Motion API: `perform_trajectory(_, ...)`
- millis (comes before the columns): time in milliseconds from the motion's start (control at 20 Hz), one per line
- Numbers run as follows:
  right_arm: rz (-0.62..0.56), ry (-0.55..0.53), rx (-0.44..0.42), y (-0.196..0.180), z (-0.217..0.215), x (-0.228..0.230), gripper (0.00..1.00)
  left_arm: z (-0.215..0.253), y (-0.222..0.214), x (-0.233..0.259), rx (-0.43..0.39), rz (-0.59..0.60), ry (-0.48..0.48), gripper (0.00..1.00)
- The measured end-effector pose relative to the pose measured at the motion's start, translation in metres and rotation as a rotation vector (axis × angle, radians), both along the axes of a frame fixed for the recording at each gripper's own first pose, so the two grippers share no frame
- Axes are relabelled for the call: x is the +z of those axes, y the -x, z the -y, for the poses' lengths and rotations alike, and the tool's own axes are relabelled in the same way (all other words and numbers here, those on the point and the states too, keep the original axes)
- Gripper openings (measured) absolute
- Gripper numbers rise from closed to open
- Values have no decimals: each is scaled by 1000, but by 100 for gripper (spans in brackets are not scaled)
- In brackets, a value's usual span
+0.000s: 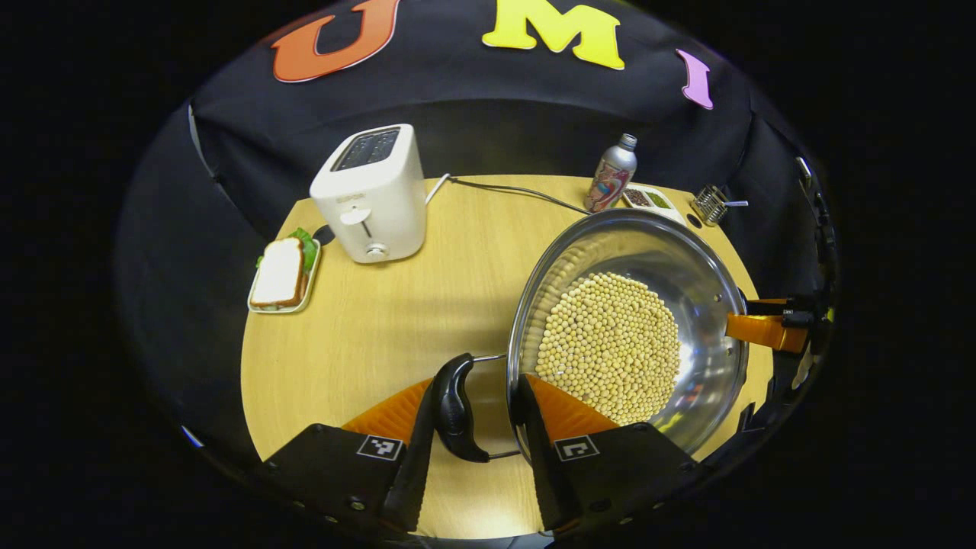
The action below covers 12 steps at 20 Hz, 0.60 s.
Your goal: First push the handle of the pot to place it horizontally, then grasp the pot with both hands and set it on the induction cooktop.
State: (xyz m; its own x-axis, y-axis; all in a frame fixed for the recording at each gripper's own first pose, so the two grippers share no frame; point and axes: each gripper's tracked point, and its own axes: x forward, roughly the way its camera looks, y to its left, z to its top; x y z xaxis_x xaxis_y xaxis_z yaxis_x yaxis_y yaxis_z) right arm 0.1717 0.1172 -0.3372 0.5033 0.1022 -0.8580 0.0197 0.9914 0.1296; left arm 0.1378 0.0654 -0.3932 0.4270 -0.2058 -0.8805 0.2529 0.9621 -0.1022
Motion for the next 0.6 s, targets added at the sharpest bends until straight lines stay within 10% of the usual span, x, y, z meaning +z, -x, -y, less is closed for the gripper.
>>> perform_trajectory(600, -5, 28, -28, -6, 112, 2, 53, 108, -6, 0, -38, -17, 33, 57)
